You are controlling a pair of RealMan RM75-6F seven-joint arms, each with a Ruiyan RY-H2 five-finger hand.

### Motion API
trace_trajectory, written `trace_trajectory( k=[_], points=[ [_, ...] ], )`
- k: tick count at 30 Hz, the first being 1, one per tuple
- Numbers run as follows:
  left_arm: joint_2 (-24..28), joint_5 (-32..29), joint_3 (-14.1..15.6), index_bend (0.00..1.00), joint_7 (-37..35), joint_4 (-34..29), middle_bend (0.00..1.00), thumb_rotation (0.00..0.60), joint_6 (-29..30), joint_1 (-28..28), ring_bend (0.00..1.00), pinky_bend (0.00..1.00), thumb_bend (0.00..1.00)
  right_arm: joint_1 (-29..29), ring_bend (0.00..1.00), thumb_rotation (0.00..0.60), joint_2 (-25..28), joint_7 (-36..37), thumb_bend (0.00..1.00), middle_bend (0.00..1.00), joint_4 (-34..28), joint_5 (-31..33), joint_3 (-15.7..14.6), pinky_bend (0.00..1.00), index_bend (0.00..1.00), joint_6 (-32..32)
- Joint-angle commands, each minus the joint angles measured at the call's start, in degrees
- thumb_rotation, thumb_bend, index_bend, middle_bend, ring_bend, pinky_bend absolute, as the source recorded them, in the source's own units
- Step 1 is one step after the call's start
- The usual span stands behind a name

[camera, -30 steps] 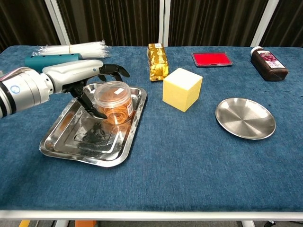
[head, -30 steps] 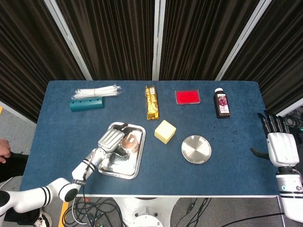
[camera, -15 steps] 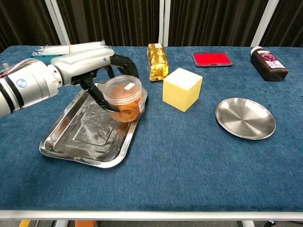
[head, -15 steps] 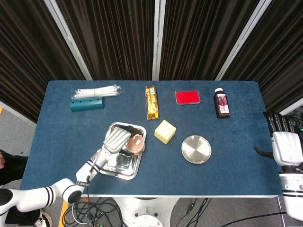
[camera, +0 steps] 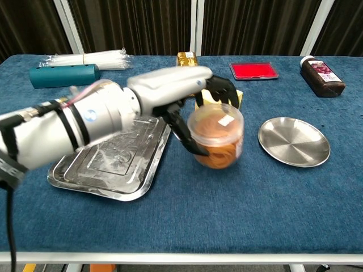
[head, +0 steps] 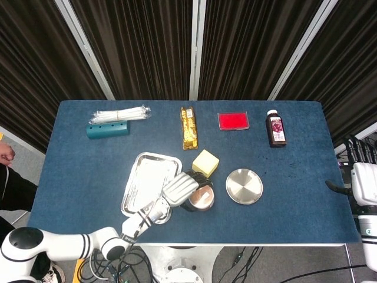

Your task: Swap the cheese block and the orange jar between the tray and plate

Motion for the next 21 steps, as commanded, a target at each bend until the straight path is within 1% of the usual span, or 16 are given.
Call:
trace_trajectory(
  k=[1, 4, 6, 10, 13, 15, 18, 21],
  points=[
    [-3.13, -0.68, 0.69, 0.38, 1.38, 2.32, 0.41, 0.600, 0.52, -0.78, 0.23, 0.32, 0.13, -0.33, 0.00, 0.600, 0.05, 0.50, 0.00, 0.00, 0.45, -0.25, 0.11, 0.00, 0.00, -0.14],
    [-4.60, -0.93, 1.21, 0.38, 2.13, 3.98, 0.40, 0.600, 0.44, -1.15, 0.22, 0.32, 0.13, -0.51, 0.00, 0.600, -0.13, 1.00, 0.00, 0.00, 0.86, -0.18, 0.34, 0.00, 0.00, -0.27],
    [-4.86, -0.66, 1.74, 0.36, 2.05, 4.36, 0.36, 0.600, 0.58, -1.13, 0.20, 0.32, 0.12, -0.51, 0.00, 0.600, -0.25, 1.16, 0.00, 0.00, 1.14, 0.01, 0.50, 0.00, 0.00, -0.56],
    [-4.13, -0.01, 2.49, 0.24, 1.13, 4.07, 0.23, 0.600, 0.74, -1.01, 0.13, 0.28, 0.08, -0.54, 0.00, 0.600, -0.50, 1.11, 0.00, 0.00, 1.59, 0.14, 0.72, 0.00, 0.00, -0.94],
    [-2.54, 0.10, 2.95, 0.14, 0.69, 2.49, 0.14, 0.600, 0.18, -1.01, 0.06, 0.23, 0.06, -0.57, 0.00, 0.600, -0.57, 1.16, 0.00, 0.00, 1.68, 0.15, 1.02, 0.00, 0.00, -0.97],
    [-1.22, 0.45, 3.34, 0.10, 0.58, 0.91, 0.09, 0.600, 0.54, -0.69, 0.02, 0.19, 0.05, -0.64, 0.00, 0.600, -0.50, 1.23, 0.00, 0.00, 1.60, 0.06, 1.19, 0.00, 0.00, -0.94],
    [0.32, 0.31, 3.57, 0.07, 0.72, -0.80, 0.05, 0.600, 1.21, -0.10, 0.00, 0.17, 0.04, -0.79, 0.00, 0.600, -0.47, 1.05, 0.00, 0.00, 1.50, -0.03, 1.41, 0.00, 0.00, -0.68],
    [3.16, -0.61, 3.21, 0.07, 2.30, -3.24, 0.04, 0.600, 1.96, 0.57, 0.00, 0.17, 0.03, -0.93, 0.00, 0.600, -0.38, 0.93, 0.00, 0.00, 1.26, 0.00, 1.58, 0.00, 0.00, -0.66]
  ],
)
